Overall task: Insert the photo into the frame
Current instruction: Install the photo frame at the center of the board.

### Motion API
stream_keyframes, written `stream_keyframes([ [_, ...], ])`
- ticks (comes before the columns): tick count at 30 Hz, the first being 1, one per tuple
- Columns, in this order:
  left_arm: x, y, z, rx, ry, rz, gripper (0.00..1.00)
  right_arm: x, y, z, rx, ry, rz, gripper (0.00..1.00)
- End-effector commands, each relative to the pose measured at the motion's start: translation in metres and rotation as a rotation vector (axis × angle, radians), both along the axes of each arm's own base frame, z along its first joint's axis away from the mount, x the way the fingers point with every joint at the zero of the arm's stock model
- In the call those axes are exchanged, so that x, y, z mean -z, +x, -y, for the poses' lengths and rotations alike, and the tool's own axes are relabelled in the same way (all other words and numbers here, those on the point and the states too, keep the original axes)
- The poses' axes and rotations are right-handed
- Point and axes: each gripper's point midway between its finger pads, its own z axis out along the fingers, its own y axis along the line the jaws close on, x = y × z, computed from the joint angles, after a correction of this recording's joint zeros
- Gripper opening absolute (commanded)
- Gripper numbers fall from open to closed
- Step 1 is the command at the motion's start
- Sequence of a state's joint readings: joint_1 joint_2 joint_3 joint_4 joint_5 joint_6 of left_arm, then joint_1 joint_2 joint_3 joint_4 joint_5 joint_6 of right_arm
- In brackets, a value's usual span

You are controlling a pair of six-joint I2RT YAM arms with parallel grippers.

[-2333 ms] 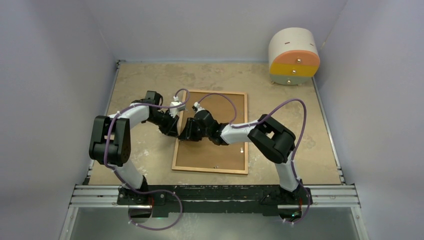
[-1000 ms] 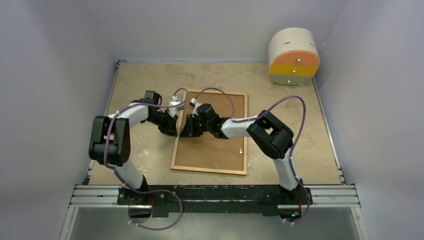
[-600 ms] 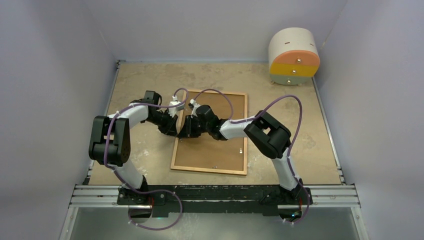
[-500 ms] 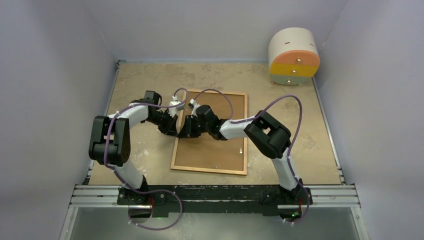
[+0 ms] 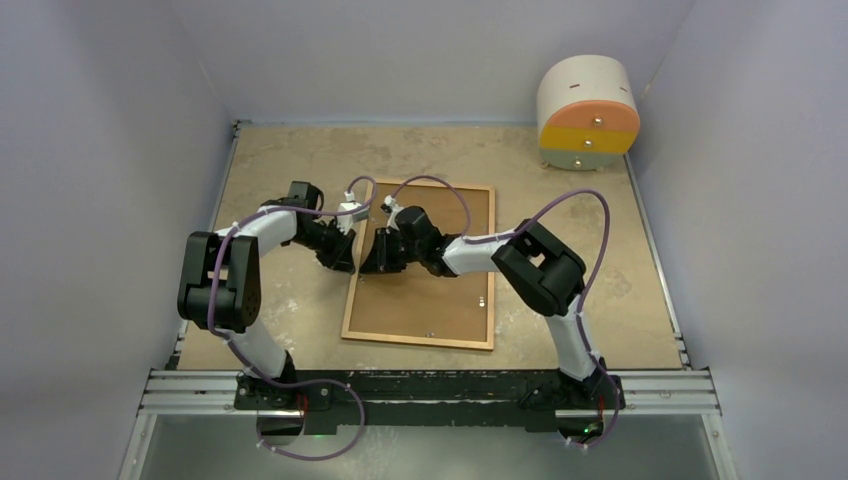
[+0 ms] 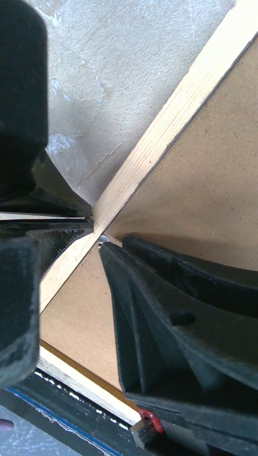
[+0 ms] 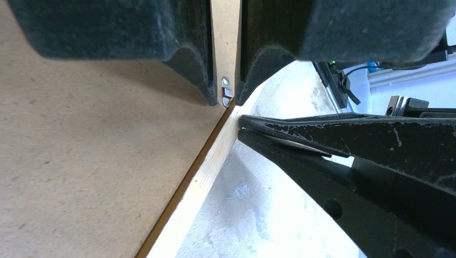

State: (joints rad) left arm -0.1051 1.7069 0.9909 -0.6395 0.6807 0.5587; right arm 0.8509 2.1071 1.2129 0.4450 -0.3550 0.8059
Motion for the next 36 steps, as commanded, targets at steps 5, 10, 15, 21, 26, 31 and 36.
stream_keyframes([
  [5, 0.016, 0.0, 0.0, 0.02, 0.032, 0.001, 0.05, 0.0, -0.01, 0.0, -0.023, 0.014, -0.002, 0.21],
  [10, 0.018, 0.0, 0.0, 0.018, 0.033, -0.003, 0.05, 0.007, -0.022, -0.009, -0.051, 0.015, -0.021, 0.2],
  [15, 0.017, 0.001, 0.0, 0.018, 0.031, -0.002, 0.05, 0.011, -0.033, -0.016, -0.069, 0.018, -0.038, 0.19],
  [21, 0.017, 0.002, 0.001, 0.018, 0.028, -0.002, 0.05, 0.012, -0.036, -0.016, -0.079, 0.015, -0.038, 0.19],
  [26, 0.013, 0.005, 0.001, 0.006, 0.027, 0.007, 0.05, -0.003, -0.021, -0.012, -0.081, 0.027, -0.02, 0.2],
  [31, -0.015, 0.042, -0.008, -0.123, -0.027, 0.058, 0.18, -0.042, 0.035, 0.032, 0.071, 0.092, 0.041, 0.3],
  [36, -0.038, 0.079, -0.008, -0.207, -0.119, 0.076, 0.42, -0.054, 0.072, 0.051, 0.138, 0.078, 0.068, 0.46],
])
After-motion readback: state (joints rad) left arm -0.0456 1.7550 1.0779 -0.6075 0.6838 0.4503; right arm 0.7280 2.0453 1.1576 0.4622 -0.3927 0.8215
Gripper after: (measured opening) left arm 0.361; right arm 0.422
